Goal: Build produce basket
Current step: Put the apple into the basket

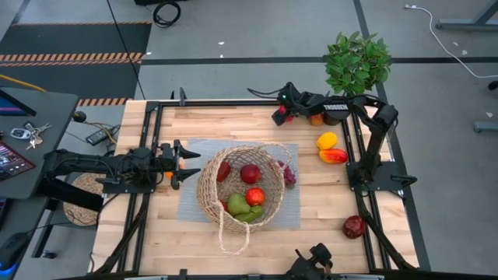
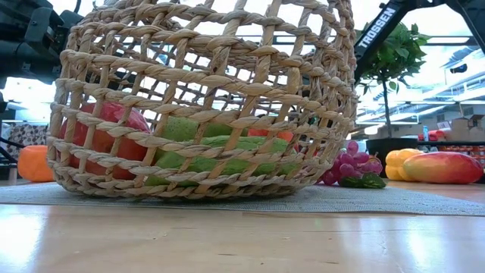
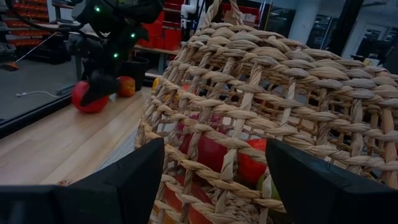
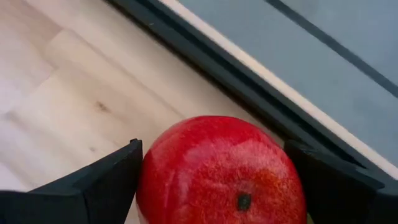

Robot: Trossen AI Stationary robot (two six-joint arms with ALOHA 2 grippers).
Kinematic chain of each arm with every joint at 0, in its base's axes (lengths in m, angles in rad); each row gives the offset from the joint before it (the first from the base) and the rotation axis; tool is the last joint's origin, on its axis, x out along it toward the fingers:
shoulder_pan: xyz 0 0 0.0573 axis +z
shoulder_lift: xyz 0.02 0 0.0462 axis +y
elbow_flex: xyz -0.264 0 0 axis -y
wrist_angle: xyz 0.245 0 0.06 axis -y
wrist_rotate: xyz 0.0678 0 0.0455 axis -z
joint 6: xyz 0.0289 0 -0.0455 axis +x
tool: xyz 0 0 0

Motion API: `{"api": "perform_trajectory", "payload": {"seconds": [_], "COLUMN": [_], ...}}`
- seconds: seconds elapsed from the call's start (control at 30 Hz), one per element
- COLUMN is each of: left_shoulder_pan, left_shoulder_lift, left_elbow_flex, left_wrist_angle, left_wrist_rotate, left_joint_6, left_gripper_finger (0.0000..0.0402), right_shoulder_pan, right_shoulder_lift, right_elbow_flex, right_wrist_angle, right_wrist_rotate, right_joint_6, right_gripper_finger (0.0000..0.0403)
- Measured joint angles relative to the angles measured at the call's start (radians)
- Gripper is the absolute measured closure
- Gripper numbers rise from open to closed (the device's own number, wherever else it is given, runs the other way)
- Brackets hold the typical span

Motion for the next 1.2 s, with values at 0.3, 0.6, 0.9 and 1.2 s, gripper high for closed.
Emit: {"api": "perform_trajectory", "payload": {"seconds": [0.3,0.6,0.9,1.2], "left_shoulder_pan": [0.000,0.000,0.000,0.000], "left_shoulder_lift": [0.000,0.000,0.000,0.000], "left_elbow_flex": [0.000,0.000,0.000,0.000], "left_wrist_angle": [0.000,0.000,0.000,0.000], "left_wrist_rotate": [0.000,0.000,0.000,0.000], "left_joint_6": [0.000,0.000,0.001,0.000], "left_gripper_finger": [0.0115,0.0115,0.0115,0.0115], "right_shoulder_pan": [0.003,0.075,0.229,0.446], "right_shoulder_lift": [-0.022,-0.171,-0.446,-0.627], "right_elbow_flex": [-0.002,-0.004,-0.004,-0.002], "right_wrist_angle": [-0.032,-0.125,-0.012,0.267], "right_wrist_rotate": [-0.088,-0.106,-0.123,-0.055], "right_joint_6": [-0.007,0.008,0.046,0.037], "right_gripper_finger": [0.0054,0.0054,0.0054,0.0054]}}
